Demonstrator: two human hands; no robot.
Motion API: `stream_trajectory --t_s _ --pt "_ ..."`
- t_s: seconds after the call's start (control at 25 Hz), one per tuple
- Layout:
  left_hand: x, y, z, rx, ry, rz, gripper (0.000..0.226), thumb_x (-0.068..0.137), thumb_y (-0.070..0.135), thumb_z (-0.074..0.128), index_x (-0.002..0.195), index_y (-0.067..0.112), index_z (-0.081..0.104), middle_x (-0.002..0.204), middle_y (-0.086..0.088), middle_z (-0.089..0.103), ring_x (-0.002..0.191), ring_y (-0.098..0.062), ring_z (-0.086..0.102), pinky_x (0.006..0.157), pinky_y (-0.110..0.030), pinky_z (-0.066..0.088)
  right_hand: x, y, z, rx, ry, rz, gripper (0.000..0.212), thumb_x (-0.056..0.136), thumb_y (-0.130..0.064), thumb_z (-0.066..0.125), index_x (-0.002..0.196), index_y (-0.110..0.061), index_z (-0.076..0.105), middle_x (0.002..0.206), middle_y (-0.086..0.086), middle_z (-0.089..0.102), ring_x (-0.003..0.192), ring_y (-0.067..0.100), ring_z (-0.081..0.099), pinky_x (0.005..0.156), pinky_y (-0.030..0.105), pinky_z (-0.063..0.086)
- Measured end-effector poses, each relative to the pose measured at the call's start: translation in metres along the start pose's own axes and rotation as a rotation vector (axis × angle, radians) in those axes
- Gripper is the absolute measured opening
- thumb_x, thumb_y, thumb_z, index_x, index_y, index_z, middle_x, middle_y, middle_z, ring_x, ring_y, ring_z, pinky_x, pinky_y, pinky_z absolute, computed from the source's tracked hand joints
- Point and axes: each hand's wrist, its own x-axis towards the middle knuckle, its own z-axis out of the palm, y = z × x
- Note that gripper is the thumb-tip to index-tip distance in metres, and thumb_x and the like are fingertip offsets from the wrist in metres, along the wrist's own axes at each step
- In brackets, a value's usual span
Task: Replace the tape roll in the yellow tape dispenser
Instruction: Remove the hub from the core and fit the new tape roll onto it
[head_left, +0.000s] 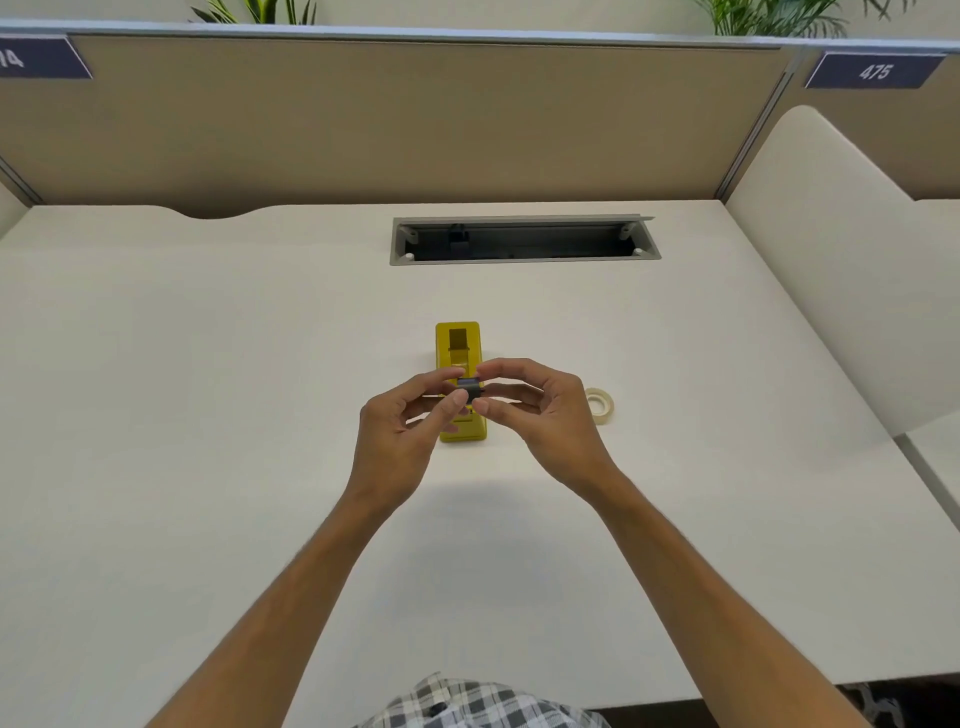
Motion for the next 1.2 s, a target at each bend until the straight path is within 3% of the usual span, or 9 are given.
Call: stream_trajectory --t_s 0.12,0.2,0.28,0.4,0.64,0.8,0.96,1.08,1.2 --pt "0.001 0.000 0.000 -0.032 -0.016 -0.014 0.022 0.086 0.012 0.069 0.107 0.017 0.072 0.097 -0.002 0.075 0.093 -0.019 0.071 0.075 -0.027 0.058 0.002 0.004 -0.007 -0.014 -0.031 0.024 0.032 0.080 -0.016 0.078 0.110 -0.018 0.069 0.109 -0.004 0.072 0.100 0.014 0.070 0.081 0.024 0.057" --pt "0.002 -0.001 -0.001 -0.037 -0.012 -0.024 0.022 0.084 0.010 0.070 0.104 0.018 0.073 0.097 -0.002 0.075 0.094 -0.019 0.071 0.078 -0.029 0.059 0.005 0.012 -0.019 -0.104 0.037 0.063 0.031 0.080 -0.025 0.078 0.110 -0.023 0.069 0.108 -0.009 0.072 0.097 0.007 0.070 0.078 0.019 0.054" --pt "0.002 -0.001 -0.002 -0.029 -0.007 -0.032 0.023 0.083 0.009 0.072 0.103 0.019 0.073 0.097 -0.001 0.076 0.096 -0.018 0.071 0.081 -0.027 0.058 0.008 0.028 -0.036 -0.401 0.200 0.068 0.031 0.081 -0.032 0.076 0.110 -0.025 0.068 0.109 -0.013 0.070 0.097 0.003 0.067 0.080 0.024 0.052" --pt "0.000 -0.001 -0.003 -0.012 -0.006 -0.038 0.024 0.081 0.009 0.074 0.101 0.021 0.074 0.097 -0.002 0.076 0.097 -0.017 0.071 0.084 -0.023 0.055 0.011 0.057 -0.068 -0.973 0.311 0.145 0.042 0.084 -0.040 0.069 0.122 -0.022 0.062 0.126 -0.006 0.061 0.109 0.015 0.061 0.090 0.037 0.049" --pt "-0.001 0.000 -0.003 0.010 -0.005 -0.042 0.025 0.081 0.009 0.073 0.099 0.026 0.074 0.097 0.002 0.076 0.098 -0.014 0.070 0.084 -0.020 0.053 0.019 0.089 -0.104 -1.226 0.212 0.419 0.069 0.086 -0.056 0.061 0.141 -0.019 0.044 0.144 0.006 0.045 0.128 0.026 0.045 0.098 0.042 0.040" --pt "0.000 0.000 -0.005 0.010 0.010 -0.063 0.021 0.083 0.012 0.072 0.099 0.026 0.074 0.097 0.002 0.076 0.098 -0.017 0.071 0.096 -0.044 0.051 0.022 0.093 -0.107 -1.245 0.194 0.419 0.064 0.088 -0.056 0.058 0.140 -0.021 0.046 0.138 0.006 0.050 0.123 0.027 0.049 0.096 0.041 0.042" --pt "-0.002 0.001 -0.004 0.013 0.011 -0.072 0.018 0.084 0.016 0.071 0.100 0.025 0.074 0.096 0.002 0.076 0.095 -0.017 0.072 0.097 -0.048 0.050 0.022 0.091 -0.106 -1.150 0.247 0.384 0.055 0.088 -0.048 0.062 0.134 -0.020 0.052 0.129 0.006 0.056 0.114 0.028 0.056 0.089 0.039 0.045" --pt "0.000 0.002 -0.005 0.012 0.010 -0.073 0.018 0.083 0.017 0.072 0.101 0.022 0.074 0.096 0.002 0.076 0.093 -0.017 0.072 0.094 -0.042 0.052 0.017 0.089 -0.099 -0.803 0.405 0.352 0.054 0.082 -0.045 0.070 0.127 -0.017 0.058 0.122 0.004 0.061 0.107 0.023 0.061 0.091 0.038 0.048" --pt "0.001 0.001 -0.004 0.033 0.016 -0.070 0.020 0.080 0.018 0.075 0.099 0.023 0.073 0.094 0.006 0.076 0.092 -0.013 0.072 0.084 -0.020 0.051 0.013 0.079 -0.092 -0.480 0.506 0.317 0.049 0.075 -0.036 0.079 0.118 -0.018 0.065 0.116 -0.004 0.067 0.097 0.010 0.064 0.080 0.023 0.048"
